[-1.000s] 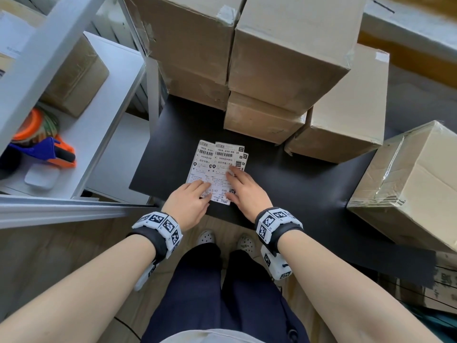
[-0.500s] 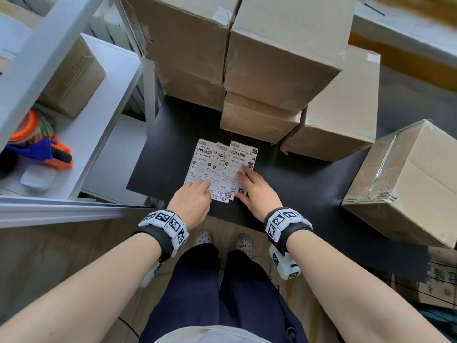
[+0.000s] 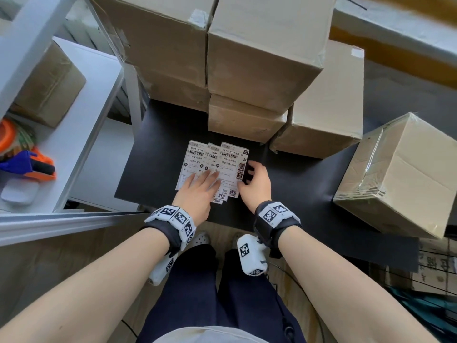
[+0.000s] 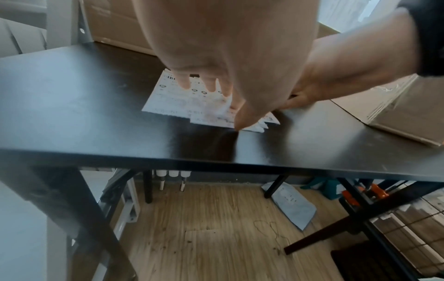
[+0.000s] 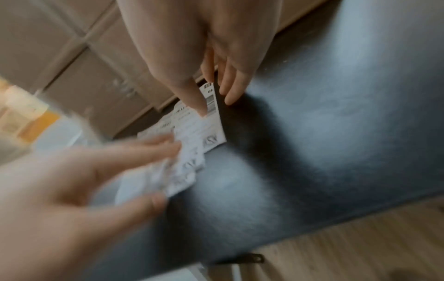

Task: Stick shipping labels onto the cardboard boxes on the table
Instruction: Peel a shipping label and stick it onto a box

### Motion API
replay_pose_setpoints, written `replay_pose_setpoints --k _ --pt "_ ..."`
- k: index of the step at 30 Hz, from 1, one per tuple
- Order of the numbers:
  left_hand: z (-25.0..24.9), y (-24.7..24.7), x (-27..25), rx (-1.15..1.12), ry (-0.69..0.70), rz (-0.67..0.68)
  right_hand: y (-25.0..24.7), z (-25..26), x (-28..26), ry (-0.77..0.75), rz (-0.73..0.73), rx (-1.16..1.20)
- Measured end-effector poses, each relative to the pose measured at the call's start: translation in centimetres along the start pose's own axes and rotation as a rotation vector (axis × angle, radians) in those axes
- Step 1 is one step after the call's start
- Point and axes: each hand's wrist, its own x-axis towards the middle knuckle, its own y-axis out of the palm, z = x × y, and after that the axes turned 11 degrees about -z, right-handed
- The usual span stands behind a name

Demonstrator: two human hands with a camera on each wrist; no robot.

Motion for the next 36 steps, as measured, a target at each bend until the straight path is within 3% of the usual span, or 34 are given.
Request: replay_pose_setpoints --k 7,11,17,23,27,32,36 --pt "0.5 0.4 0.0 -0.031 -0.002 0.024 0.7 0.7 2.3 0.378 -0.028 0.249" --pt "0.5 0.2 0.3 -0.030 0.005 0.010 0.2 0.6 3.0 0.446 0.039 0.349" --pt "0.2 -0.9 0.7 -0.117 -0.013 -0.011 -1.2 1.1 2.3 0.258 0.143 0.251" --pt "0.0 -5.2 2.3 -0.433 -0.238 -0.198 -4.0 2.5 1.9 0.095 0.276 0.178" --pt "-0.3 -8.3 3.3 -0.500 -0.294 -0.286 -6.4 4.0 1.8 -0.002 0.302 0.091" --pt "-1.2 -10.7 4.1 -0.852 -0.374 -0.220 -8.9 5.2 2.2 -0.041 0.288 0.011" --pt "-2.0 -12.0 4.2 -1.102 -0.486 -0.134 -10.2 6.0 2.2 -0.055 0.227 0.076"
